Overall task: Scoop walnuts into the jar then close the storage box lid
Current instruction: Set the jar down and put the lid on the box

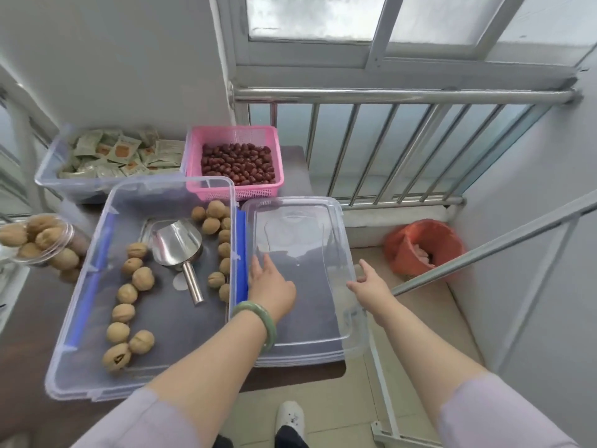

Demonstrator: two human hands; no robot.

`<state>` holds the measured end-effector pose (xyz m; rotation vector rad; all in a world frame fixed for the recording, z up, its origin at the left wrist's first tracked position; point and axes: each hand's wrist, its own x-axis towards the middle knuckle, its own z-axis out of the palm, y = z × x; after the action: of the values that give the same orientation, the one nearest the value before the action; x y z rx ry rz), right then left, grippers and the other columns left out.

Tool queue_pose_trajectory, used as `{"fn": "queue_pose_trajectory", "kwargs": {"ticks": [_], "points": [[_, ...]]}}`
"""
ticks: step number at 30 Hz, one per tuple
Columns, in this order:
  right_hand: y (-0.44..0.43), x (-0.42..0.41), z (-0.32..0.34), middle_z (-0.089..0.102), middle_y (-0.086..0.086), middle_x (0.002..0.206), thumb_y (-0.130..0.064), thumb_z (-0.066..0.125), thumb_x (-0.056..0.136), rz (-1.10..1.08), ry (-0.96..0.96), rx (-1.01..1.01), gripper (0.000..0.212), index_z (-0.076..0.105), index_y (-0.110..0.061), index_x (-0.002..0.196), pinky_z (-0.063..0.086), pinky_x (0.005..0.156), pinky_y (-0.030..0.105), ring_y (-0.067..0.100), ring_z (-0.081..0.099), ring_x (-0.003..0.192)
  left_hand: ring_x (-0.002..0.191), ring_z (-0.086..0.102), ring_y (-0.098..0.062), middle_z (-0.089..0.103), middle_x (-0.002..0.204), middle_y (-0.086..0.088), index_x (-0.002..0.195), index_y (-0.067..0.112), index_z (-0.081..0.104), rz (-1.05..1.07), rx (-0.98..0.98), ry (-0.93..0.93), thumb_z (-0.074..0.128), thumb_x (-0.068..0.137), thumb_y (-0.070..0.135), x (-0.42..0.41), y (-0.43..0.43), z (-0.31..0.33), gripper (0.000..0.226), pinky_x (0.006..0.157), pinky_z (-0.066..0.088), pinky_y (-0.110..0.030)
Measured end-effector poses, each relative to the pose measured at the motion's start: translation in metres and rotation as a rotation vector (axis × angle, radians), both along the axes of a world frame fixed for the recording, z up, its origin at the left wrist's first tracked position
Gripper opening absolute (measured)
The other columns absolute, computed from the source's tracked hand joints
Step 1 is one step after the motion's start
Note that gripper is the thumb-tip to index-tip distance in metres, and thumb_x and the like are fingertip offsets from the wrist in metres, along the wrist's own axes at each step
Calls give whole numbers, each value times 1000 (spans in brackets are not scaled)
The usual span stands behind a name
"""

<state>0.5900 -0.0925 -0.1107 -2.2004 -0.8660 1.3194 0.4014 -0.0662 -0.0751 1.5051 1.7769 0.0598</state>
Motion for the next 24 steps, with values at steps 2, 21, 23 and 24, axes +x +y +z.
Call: {"fn": "queue_pose_trajectory", "kwargs": {"ticks": [2,21,23,24], "points": [[4,2,-10,57,12,124,-12,53,93,-10,56,0,70,17,-27,150,45,65,26,24,60,86,147,-4,-27,-14,159,-12,150,7,-5,49,-38,13,44,93,18,2,0,-5,76,120,8,-35],[21,36,-8,56,7,109,-37,62,88,-116,89,6,52,47,-8,129,49,98,50,28,64,97,134,36,-33,21,152,-12,150,14,10,388,-146,-177,47,89,17,9,-4,-10,71,110,36,-43],[20,45,-1,57,7,110,-44,65,83,-146,45,12,63,46,-5,129,54,84,42,22,66,90,131,40,-34,20,152,-12,149,15,12,383,-166,-210,48,89,20,14,-6,-2,71,109,37,-43],[19,50,4,59,7,106,-46,66,82,-152,26,23,63,50,-4,126,54,75,36,20,68,84,129,42,-34,19,152,-11,149,15,13,378,-162,-224,49,89,21,17,-6,2,70,108,38,-42]]}}
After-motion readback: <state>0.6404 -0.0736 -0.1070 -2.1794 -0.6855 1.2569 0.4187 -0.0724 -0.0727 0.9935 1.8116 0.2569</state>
